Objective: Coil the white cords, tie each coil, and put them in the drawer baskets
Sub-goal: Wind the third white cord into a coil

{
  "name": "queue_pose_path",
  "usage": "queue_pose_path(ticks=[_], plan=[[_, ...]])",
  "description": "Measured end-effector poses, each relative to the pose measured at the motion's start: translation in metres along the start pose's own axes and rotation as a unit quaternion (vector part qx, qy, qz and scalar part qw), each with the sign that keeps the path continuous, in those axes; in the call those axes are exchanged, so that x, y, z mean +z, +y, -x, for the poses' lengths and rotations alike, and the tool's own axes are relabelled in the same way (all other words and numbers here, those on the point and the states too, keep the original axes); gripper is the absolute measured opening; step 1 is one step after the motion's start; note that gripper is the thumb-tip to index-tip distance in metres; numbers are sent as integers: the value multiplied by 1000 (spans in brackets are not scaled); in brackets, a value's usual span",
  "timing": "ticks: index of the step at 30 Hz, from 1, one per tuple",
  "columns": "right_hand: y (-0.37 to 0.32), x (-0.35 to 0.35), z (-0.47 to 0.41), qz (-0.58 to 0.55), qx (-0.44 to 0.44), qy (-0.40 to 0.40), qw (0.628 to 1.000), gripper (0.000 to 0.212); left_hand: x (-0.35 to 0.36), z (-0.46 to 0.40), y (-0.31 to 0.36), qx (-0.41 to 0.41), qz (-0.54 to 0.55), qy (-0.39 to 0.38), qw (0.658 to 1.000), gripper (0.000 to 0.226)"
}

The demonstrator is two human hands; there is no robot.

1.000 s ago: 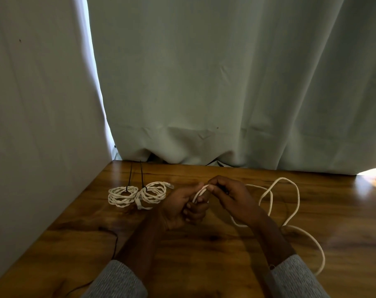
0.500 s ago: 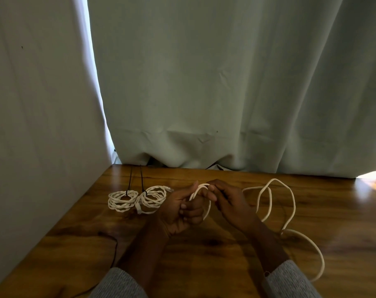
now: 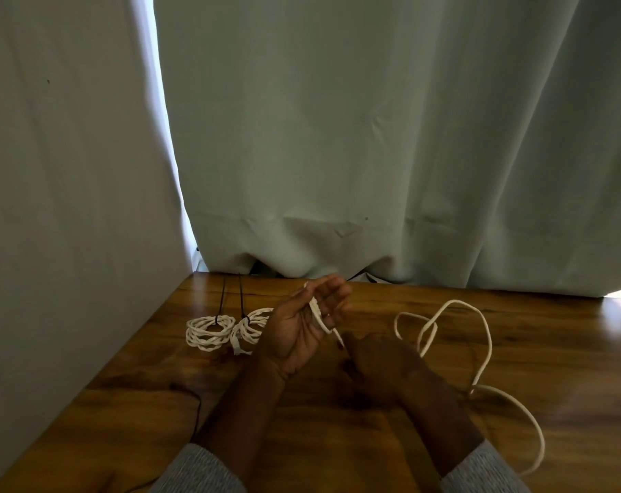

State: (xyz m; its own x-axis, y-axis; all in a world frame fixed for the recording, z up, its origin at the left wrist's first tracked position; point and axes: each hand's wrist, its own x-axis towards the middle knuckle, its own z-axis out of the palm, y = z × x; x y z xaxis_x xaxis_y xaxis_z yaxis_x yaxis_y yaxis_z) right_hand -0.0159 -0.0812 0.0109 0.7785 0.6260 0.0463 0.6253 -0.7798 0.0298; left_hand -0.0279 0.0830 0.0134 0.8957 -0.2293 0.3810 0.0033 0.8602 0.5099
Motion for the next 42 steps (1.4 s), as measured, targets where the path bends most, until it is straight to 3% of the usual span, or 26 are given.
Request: queue_pose_path(ticks=[4, 16, 19, 23, 26, 29, 35, 42], plan=[[-12, -6, 3, 30, -12, -54, 998, 34, 3, -4, 5, 39, -30, 77, 996, 43], [-11, -16, 8, -27, -63, 93, 993, 25, -7, -10, -3, 63, -223, 166, 958, 24], [-4, -19, 12, -65, -90, 148, 983, 19, -8, -8, -12, 44, -363, 169, 915, 17], [14, -26, 15, -116, -100, 182, 971, 14, -18, -1, -17, -16, -571, 123, 811, 20], [30, -26, 15, -165, -94, 204, 960, 23, -9, 7, -17, -109, -597, 86, 790, 33], [38, -24, 14, -214, -119, 214, 946, 15, -2, 8, -13, -187, -567, 56, 800, 42], [49, -17, 10, -252, -126, 265, 922, 16, -5, 9, -2, -272, -328, 26, 904, 43], [42, -7, 4, -259, -121, 318, 904, 28, -1, 12, 0, -291, -222, -74, 928, 44]])
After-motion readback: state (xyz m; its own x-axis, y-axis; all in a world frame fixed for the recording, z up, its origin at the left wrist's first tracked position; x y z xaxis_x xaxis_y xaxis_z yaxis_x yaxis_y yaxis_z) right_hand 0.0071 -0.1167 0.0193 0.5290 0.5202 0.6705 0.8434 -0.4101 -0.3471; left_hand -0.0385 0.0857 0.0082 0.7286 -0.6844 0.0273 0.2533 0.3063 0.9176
